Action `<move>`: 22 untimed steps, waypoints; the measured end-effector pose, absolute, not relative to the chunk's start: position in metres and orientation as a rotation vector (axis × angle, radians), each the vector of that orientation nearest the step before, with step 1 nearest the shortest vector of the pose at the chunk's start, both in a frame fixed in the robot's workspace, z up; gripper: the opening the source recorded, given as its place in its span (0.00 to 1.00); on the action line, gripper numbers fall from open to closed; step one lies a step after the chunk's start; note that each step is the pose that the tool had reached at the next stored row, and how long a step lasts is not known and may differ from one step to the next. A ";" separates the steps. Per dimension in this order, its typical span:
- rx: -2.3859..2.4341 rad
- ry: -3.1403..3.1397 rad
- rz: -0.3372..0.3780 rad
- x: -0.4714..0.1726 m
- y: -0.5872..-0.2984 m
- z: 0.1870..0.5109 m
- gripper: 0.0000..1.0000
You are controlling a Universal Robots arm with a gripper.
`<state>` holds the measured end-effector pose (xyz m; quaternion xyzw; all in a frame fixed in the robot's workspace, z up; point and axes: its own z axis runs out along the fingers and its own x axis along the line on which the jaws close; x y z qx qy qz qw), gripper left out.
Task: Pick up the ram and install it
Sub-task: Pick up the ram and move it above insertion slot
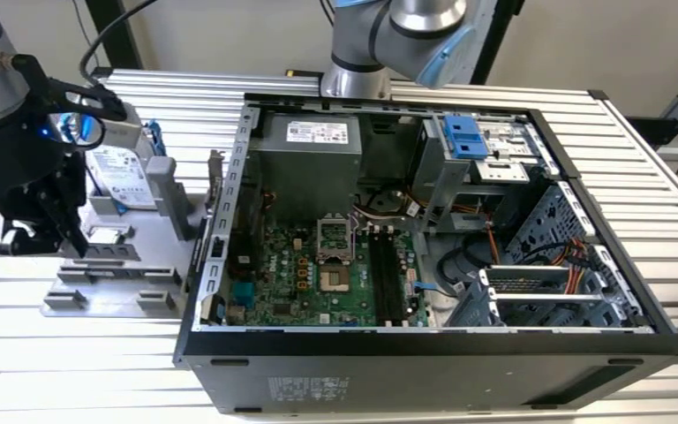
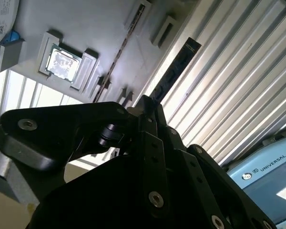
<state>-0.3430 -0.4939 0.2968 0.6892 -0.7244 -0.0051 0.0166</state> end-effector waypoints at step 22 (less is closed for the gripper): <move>2.143 -2.252 -0.016 -0.343 -0.494 0.328 0.00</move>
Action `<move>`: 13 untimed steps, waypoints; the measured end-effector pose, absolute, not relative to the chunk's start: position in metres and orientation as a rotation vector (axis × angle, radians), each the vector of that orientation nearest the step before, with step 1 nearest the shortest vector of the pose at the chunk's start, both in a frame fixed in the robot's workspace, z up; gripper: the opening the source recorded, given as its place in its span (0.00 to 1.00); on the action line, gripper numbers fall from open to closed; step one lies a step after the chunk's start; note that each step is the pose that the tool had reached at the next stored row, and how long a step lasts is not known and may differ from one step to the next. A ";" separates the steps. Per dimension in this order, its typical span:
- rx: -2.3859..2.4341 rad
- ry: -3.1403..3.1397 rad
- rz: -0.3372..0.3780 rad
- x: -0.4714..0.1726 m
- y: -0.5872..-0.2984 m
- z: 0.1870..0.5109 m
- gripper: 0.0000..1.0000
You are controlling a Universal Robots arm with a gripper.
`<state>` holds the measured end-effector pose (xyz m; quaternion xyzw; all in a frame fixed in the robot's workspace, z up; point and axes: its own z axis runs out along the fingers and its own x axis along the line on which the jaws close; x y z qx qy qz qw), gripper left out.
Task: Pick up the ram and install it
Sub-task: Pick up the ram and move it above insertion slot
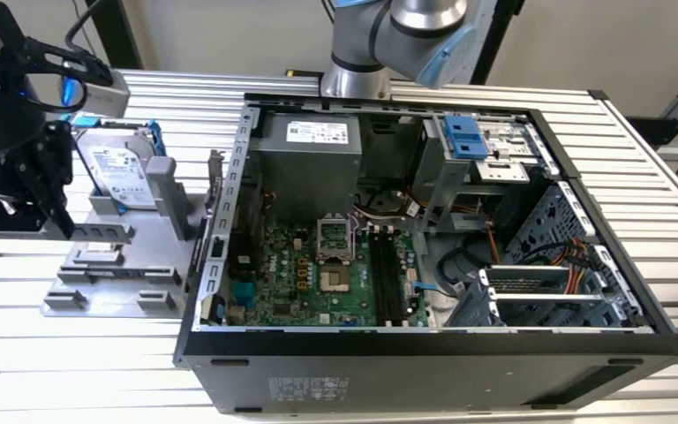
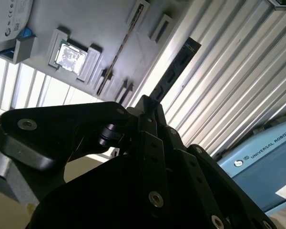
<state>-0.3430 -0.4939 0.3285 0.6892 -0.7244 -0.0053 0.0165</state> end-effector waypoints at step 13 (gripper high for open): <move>2.143 -2.252 -0.016 -0.343 -0.494 0.345 0.00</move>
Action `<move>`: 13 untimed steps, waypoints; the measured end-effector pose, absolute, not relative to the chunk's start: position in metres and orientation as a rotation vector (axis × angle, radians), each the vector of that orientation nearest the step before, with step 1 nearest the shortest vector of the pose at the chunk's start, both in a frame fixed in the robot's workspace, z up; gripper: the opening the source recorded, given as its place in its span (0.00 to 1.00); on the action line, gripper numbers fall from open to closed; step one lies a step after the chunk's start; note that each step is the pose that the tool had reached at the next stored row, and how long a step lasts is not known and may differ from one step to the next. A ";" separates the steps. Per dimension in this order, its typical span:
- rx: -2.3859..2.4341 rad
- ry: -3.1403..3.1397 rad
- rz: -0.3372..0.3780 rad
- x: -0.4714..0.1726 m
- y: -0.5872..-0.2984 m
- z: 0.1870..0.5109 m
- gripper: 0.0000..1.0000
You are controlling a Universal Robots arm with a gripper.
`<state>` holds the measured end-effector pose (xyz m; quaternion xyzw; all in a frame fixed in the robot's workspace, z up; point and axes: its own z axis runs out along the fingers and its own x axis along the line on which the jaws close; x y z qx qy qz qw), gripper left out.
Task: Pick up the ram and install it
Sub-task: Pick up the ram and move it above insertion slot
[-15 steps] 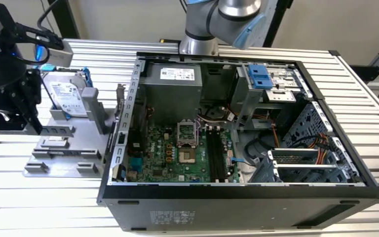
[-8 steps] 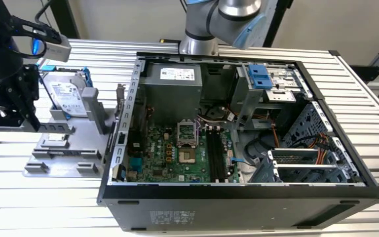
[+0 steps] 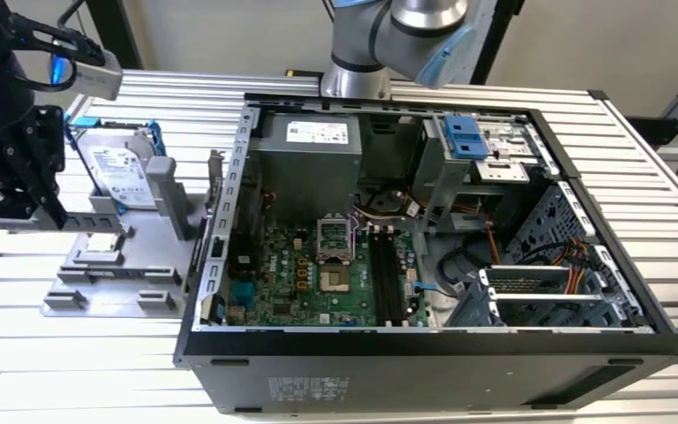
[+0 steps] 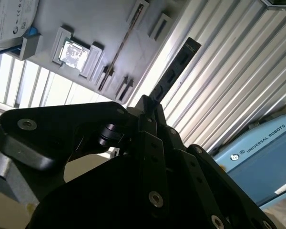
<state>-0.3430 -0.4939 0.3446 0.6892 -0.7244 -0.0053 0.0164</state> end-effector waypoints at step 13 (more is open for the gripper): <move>2.143 -2.252 -0.016 -0.343 -0.494 0.359 0.00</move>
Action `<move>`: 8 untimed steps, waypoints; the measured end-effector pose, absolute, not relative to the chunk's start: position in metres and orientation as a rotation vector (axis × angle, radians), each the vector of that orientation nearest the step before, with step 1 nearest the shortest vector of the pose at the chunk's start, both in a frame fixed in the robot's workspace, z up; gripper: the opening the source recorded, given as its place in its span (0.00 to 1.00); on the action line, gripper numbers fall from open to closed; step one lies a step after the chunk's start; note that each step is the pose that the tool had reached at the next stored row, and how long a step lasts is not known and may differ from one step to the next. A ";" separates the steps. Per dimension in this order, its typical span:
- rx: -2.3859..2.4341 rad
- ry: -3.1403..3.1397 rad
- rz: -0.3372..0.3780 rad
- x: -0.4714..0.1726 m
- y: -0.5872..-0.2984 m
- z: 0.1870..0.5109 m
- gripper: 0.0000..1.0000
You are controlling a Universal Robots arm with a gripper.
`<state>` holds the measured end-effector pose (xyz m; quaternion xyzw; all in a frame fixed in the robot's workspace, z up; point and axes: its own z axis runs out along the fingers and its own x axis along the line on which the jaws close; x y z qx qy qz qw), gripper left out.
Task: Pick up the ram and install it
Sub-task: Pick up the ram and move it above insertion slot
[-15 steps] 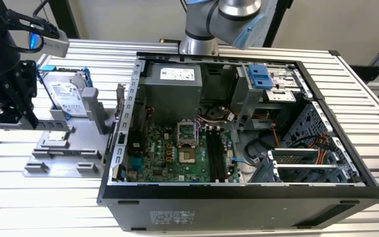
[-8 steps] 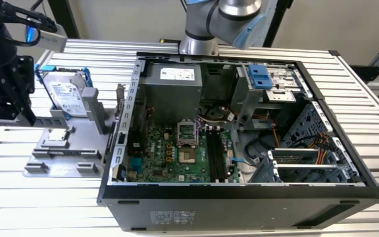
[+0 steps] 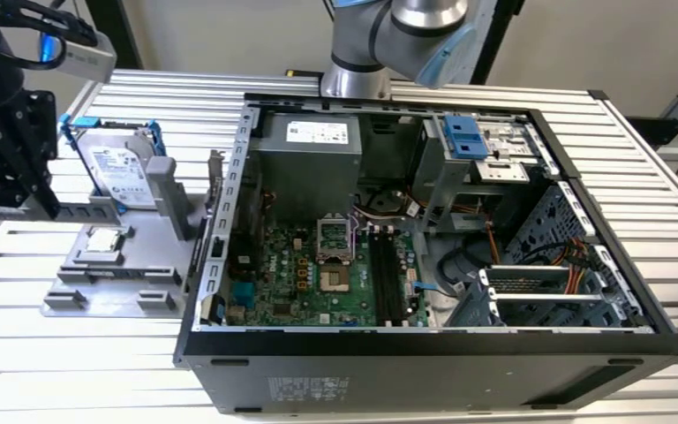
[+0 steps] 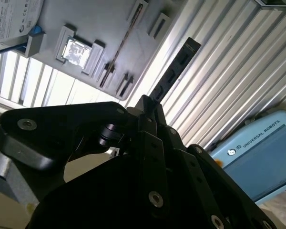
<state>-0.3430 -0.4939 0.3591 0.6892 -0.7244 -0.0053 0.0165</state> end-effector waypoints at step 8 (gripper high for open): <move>2.143 -2.252 -0.016 -0.343 -0.494 0.368 0.00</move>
